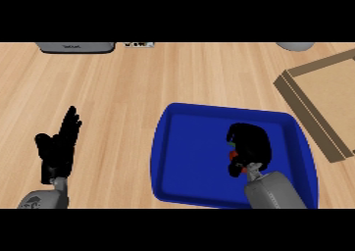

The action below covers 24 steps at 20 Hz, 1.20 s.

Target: Pick the bell pepper from the tray and place it in the cardboard box

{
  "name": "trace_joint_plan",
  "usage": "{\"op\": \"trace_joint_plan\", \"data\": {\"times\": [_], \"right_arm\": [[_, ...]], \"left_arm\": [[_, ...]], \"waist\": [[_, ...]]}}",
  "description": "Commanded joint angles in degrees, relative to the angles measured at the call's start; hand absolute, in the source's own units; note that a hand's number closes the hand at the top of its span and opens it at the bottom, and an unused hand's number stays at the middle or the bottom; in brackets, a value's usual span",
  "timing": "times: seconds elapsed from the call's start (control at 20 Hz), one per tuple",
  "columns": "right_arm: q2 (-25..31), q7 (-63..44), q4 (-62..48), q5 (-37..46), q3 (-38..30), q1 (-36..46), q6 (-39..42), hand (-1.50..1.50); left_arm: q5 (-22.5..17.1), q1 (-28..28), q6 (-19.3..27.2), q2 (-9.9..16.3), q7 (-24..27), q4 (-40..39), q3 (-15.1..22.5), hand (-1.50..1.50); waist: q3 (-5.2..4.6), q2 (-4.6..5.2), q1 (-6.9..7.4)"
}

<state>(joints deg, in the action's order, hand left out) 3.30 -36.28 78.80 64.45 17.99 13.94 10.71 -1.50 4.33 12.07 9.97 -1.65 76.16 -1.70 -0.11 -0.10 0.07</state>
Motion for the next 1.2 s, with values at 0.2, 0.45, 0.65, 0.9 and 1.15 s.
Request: {"op": "trace_joint_plan", "data": {"times": [0.2,0.45,0.65,0.9,1.15], "right_arm": [[2.2,6.3,-1.5,2.3,-3.0,1.7,-4.0,1.50],[20.7,37.6,6.5,-4.6,7.1,-10.3,1.4,1.50],[31.5,53.3,10.9,-7.1,8.1,-14.7,-1.2,1.50],[44.6,73.2,15.6,-15.3,-0.2,-20.2,-8.7,1.50],[53.0,89.6,14.8,-31.6,-14.9,-23.8,-9.5,1.50]], "left_arm": [[1.8,-0.2,0.2,-0.7,-1.1,1.0,-0.5,0.00],[0.4,0.3,0.6,-0.4,0.0,-1.3,-1.9,0.00],[-0.1,-1.1,0.6,-0.2,0.3,-1.2,-2.7,0.00],[-0.3,-2.0,1.2,1.1,0.1,-0.4,-4.2,0.00],[-0.2,-3.4,1.5,0.2,0.6,0.5,-3.8,0.00]], "waist": [[0.11,0.07,0.05],[0.31,-0.72,-3.15],[0.34,-1.08,-4.20],[0.43,-1.22,-5.73],[0.32,-1.16,-6.54]]}}
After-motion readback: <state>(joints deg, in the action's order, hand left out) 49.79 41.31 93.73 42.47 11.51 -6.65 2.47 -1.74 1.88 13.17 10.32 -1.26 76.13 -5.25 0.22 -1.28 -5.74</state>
